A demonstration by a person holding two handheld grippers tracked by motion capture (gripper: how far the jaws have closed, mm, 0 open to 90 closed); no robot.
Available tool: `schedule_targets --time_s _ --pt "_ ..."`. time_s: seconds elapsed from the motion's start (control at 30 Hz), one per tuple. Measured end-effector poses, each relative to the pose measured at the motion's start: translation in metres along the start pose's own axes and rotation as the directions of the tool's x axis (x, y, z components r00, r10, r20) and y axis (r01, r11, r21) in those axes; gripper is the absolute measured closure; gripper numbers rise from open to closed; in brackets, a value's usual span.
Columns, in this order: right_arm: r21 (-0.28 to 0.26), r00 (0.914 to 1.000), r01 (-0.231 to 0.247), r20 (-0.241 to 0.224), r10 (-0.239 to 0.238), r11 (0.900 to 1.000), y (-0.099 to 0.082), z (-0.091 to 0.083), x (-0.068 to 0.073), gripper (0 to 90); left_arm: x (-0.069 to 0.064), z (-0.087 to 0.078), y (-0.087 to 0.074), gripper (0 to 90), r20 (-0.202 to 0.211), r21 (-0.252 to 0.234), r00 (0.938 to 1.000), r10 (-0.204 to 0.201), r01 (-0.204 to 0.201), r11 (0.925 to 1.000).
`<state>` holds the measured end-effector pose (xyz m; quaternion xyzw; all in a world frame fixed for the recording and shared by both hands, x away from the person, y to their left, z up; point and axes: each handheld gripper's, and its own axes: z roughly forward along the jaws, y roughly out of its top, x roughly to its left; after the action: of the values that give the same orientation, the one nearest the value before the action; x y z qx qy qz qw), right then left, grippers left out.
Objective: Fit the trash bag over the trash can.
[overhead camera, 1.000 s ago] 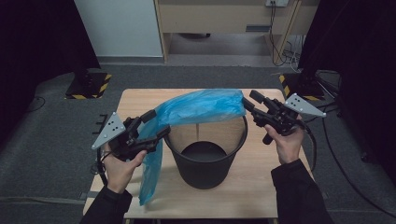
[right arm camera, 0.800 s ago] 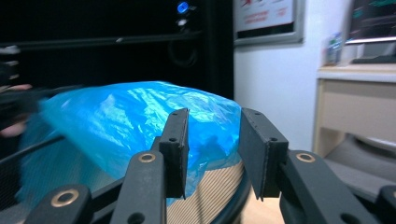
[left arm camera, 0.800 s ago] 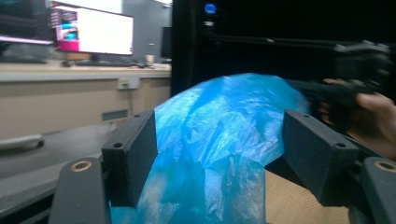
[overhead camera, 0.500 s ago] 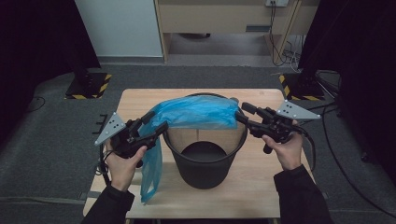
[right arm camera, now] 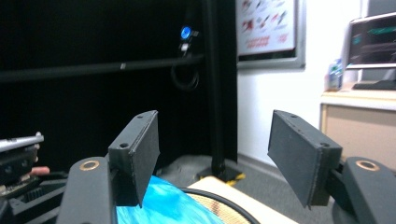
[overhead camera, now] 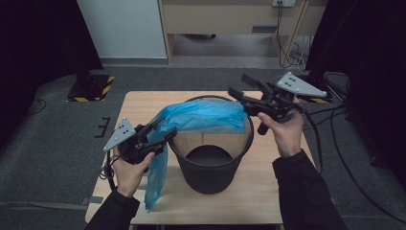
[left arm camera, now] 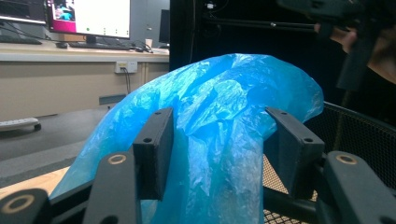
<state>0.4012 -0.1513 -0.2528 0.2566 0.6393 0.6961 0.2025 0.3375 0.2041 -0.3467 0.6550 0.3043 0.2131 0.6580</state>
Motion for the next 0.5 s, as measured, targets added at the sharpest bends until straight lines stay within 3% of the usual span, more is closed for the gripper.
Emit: schedule_targets --time_s 0.03,0.1,0.2,0.27,0.3,0.37,0.47,0.5 --pt "0.044 0.9997 0.012 -0.020 -0.011 0.9989 -0.002 0.016 0.007 36.0 0.000 -0.001 0.000 42.2 0.000 -0.004 1.0000 -0.003 0.003 1.0000" --pt "0.110 0.9998 0.013 -0.014 -0.011 0.9939 -0.008 0.030 0.014 38.2 0.001 -0.003 0.002 38.7 -0.017 -0.003 0.9998 -0.009 0.009 1.0000" --pt "0.210 0.9996 0.025 -0.014 -0.023 0.9774 -0.025 0.047 0.019 39.1 0.001 -0.011 0.004 29.7 -0.049 0.002 0.9988 0.001 -0.001 1.0000" --pt "0.269 0.9991 0.043 -0.010 -0.042 0.9623 -0.037 0.056 0.021 40.2 -0.001 -0.020 0.004 27.3 -0.062 0.007 0.9980 0.014 -0.013 0.9999" --pt "0.313 0.9984 0.056 -0.010 -0.055 0.9480 -0.045 0.060 0.023 40.3 -0.002 -0.024 0.005 26.5 -0.066 0.004 0.9976 0.022 -0.022 0.9998" --pt "0.360 0.9992 0.039 -0.020 -0.034 0.9321 -0.055 0.065 0.025 40.7 -0.002 -0.030 0.006 25.3 -0.075 -0.005 0.9969 0.024 -0.024 0.9997" --pt "0.420 0.9993 0.031 0.005 -0.036 0.9070 -0.064 0.069 0.023 40.0 -0.004 -0.034 0.004 24.3 -0.088 0.006 0.9957 0.029 -0.029 0.9996" --pt "0.420 0.9993 0.031 0.005 -0.036 0.9070 -0.064 0.069 0.023 40.0 -0.004 -0.034 0.004 24.2 -0.088 0.006 0.9957 0.029 -0.029 0.9996"
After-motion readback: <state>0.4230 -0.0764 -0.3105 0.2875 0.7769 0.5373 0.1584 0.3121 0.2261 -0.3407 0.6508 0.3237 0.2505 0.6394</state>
